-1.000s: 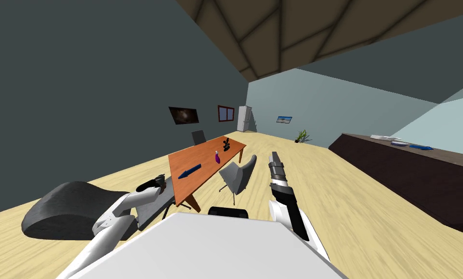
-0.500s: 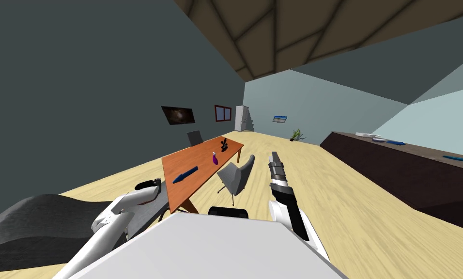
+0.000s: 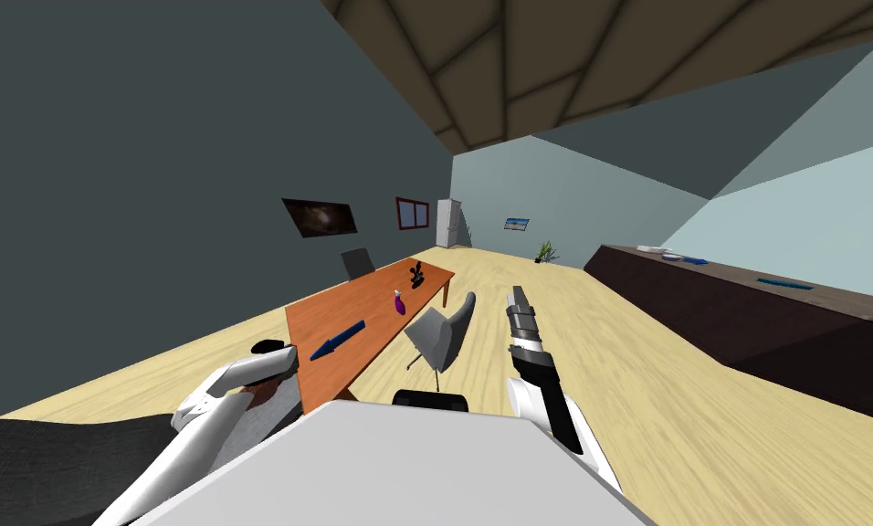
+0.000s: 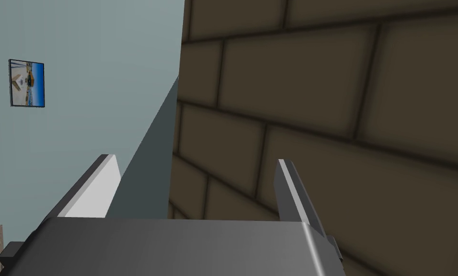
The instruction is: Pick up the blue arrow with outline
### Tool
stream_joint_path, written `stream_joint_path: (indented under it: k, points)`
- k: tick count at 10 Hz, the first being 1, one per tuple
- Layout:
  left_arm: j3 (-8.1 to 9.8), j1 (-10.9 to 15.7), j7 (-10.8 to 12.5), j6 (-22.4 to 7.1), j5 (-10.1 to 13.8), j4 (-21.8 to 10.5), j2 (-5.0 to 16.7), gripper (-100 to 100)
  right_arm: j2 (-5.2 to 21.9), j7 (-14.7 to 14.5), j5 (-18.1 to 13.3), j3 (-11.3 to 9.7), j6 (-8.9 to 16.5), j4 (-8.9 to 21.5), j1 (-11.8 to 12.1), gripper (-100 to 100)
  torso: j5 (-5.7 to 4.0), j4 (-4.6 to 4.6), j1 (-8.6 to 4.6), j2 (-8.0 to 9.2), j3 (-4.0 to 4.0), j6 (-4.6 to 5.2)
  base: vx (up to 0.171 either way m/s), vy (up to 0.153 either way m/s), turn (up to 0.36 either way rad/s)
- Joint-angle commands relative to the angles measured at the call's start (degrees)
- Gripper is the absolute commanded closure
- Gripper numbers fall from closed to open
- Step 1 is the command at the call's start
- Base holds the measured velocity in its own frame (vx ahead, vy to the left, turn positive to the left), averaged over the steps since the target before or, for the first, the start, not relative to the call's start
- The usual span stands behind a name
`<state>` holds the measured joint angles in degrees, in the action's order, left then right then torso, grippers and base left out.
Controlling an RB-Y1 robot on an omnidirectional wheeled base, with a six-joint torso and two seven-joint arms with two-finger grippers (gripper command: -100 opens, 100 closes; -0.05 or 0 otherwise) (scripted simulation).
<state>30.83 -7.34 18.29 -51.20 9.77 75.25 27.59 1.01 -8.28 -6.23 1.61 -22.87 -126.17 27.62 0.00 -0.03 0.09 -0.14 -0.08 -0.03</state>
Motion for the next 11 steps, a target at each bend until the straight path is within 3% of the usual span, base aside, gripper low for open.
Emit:
stream_joint_path:
  k: [1, 11]
  points:
    - [0.48, 0.47, 0.58, -2.77, 0.34, -1.00, 0.18, -100, 0.00, 0.00, 0.00, 0.00, 0.00, 0.00, 0.00, 0, 0.00, 0.00, 0.00, 0.00, 0.00, 0.00, 0.041, 0.030, -0.081]
    - [5.02, 6.26, 6.57, -17.55, 3.78, -9.98, 1.85, -100, 0.00, 0.00, 0.00, 0.00, 0.00, 0.00, 0.00, 0, 0.01, 0.03, 0.02, 0.16, 0.09, -0.03, 0.024, 0.037, -0.123]
